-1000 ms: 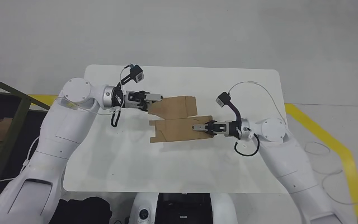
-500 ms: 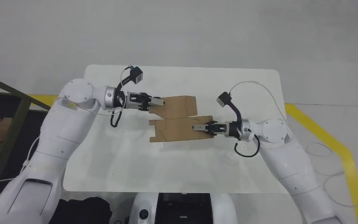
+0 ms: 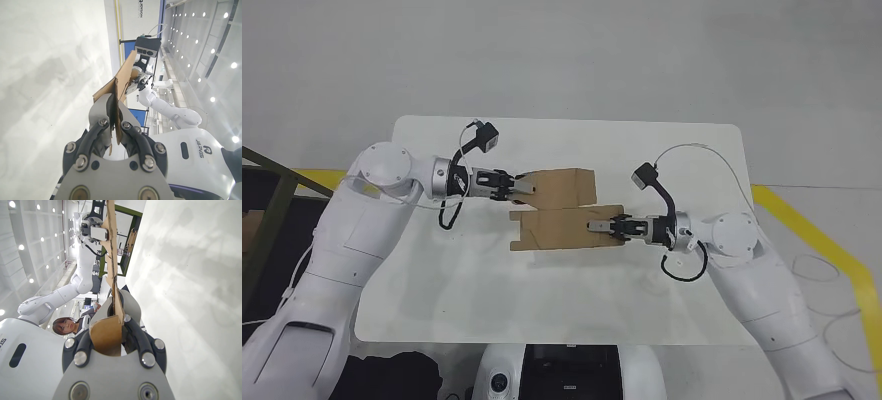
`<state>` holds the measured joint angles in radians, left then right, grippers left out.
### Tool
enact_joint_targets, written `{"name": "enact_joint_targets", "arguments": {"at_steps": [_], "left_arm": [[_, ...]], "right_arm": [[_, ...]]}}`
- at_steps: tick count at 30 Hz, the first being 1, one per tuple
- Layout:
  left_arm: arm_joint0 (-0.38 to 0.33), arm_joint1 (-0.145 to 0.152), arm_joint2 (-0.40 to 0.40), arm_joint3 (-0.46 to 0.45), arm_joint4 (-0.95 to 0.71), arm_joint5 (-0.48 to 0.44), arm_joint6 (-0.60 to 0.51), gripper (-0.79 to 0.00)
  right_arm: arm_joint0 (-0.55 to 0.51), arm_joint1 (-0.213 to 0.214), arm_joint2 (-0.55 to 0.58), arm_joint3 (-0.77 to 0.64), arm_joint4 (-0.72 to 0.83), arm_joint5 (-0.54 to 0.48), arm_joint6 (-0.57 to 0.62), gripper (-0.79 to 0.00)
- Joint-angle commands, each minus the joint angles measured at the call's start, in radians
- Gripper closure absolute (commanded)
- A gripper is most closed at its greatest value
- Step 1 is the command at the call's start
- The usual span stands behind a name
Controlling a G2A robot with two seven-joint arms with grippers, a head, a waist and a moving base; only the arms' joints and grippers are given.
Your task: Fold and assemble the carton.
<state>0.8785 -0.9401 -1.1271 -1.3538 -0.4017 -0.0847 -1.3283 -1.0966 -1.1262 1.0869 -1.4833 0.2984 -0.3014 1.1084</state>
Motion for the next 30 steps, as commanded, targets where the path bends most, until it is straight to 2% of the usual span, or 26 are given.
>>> {"name": "enact_joint_targets", "arguments": {"at_steps": [1, 3, 5, 6, 8, 9, 10, 11, 18, 23, 30], "left_arm": [[-0.002, -0.001, 0.003, 0.002, 0.0, 0.001, 0.002, -0.083], [-0.005, -0.002, 0.006, 0.004, 0.0, 0.003, 0.003, -0.071], [-0.007, -0.003, 0.007, 0.007, -0.005, 0.002, 0.006, 0.0], [-0.007, -0.003, 0.008, 0.007, -0.007, 0.0, 0.008, 0.0], [-0.007, -0.003, 0.008, 0.009, -0.01, -0.002, 0.006, 0.0], [-0.007, -0.003, 0.007, 0.009, -0.011, -0.004, 0.005, 0.0], [-0.006, -0.003, 0.006, 0.01, -0.014, -0.006, 0.005, 0.0], [-0.005, -0.003, 0.004, 0.01, -0.016, -0.008, 0.004, 0.0], [0.013, 0.002, -0.018, -0.011, -0.035, -0.047, -0.008, 0.0], [0.03, 0.005, -0.024, -0.041, -0.042, -0.079, -0.028, 0.0], [0.039, 0.003, -0.007, -0.075, -0.042, -0.092, -0.041, 0.0]], "right_arm": [[-0.001, 0.001, 0.0, -0.004, -0.002, -0.001, 0.0, 0.0], [-0.003, 0.002, 0.0, -0.009, -0.004, 0.0, -0.001, 0.0], [-0.005, 0.003, 0.0, -0.014, -0.007, 0.002, -0.004, 0.0], [-0.006, 0.003, 0.0, -0.015, -0.008, 0.003, -0.005, -0.018], [-0.008, 0.004, 0.0, -0.017, -0.013, 0.006, -0.008, -0.185], [-0.009, 0.004, 0.001, -0.015, -0.016, 0.008, -0.011, -0.296], [-0.01, 0.005, 0.002, -0.012, -0.016, 0.01, -0.017, -0.625], [-0.012, 0.005, 0.005, -0.009, -0.017, 0.011, -0.023, -0.785], [-0.028, 0.021, 0.088, -0.01, -0.064, -0.006, -0.108, -0.785], [-0.055, 0.029, 0.136, -0.051, -0.034, -0.082, -0.117, -0.785], [-0.033, 0.018, 0.068, -0.047, 0.041, -0.182, -0.055, -0.754]]}}
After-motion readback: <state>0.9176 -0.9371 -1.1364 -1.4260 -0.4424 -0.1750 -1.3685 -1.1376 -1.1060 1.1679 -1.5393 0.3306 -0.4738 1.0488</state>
